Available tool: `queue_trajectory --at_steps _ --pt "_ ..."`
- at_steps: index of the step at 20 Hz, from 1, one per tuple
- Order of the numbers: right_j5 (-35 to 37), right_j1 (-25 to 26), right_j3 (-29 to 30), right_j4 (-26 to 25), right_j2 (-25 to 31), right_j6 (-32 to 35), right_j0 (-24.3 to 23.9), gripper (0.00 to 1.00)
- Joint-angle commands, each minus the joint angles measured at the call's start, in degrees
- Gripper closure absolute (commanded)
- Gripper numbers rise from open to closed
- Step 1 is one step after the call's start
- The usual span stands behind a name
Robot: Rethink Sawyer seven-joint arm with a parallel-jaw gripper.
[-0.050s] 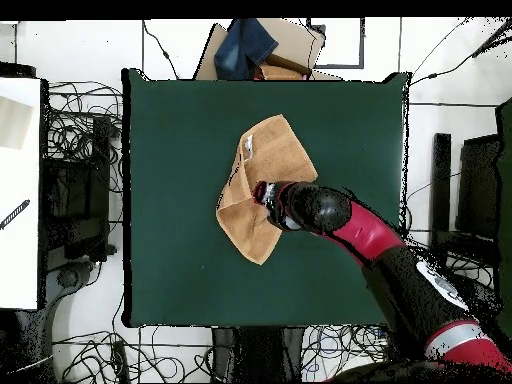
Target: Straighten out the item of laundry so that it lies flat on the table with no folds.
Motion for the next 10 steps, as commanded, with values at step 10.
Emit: queue_trajectory --at_steps 10 --pt "-1.4 3.3 -1.3 -6.8 0.3 1.1 3.1 1.00"
